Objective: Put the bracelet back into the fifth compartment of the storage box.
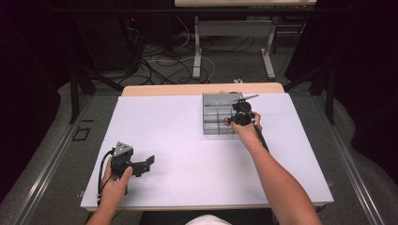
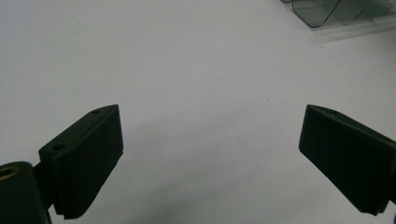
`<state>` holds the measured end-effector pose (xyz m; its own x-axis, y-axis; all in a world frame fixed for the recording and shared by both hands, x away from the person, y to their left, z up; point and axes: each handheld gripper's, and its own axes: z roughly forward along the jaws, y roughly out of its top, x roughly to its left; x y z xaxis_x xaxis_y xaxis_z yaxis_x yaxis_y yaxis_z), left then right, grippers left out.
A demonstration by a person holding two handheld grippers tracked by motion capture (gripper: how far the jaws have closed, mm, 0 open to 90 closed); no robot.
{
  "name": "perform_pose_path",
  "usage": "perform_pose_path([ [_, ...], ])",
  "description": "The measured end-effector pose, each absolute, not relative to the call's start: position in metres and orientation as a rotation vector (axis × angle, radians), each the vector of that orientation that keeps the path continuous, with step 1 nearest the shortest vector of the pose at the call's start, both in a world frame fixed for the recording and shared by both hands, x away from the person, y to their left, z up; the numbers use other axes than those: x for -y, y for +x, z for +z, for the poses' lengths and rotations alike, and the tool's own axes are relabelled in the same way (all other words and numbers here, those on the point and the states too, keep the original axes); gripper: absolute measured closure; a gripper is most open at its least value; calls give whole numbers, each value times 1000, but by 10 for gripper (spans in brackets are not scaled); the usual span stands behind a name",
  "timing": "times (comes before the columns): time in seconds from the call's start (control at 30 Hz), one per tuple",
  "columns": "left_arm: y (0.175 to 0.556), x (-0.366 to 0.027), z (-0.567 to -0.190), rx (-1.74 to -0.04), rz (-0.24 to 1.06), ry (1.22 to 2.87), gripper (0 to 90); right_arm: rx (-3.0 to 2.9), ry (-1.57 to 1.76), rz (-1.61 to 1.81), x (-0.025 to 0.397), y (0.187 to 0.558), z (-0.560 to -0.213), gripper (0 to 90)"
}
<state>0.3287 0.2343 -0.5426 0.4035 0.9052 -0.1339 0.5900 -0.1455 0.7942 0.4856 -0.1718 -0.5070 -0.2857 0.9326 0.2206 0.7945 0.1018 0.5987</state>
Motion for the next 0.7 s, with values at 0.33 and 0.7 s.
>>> perform_pose_path([
  [0.33, 329, -234, -543, -1299, 489, 1862, 78, -2171, 1732, 927, 169, 487, -512, 900],
  [0.7, 328, -235, -542, -1299, 476, 1870, 79, -2182, 1747, 930, 166, 487, -513, 819],
])
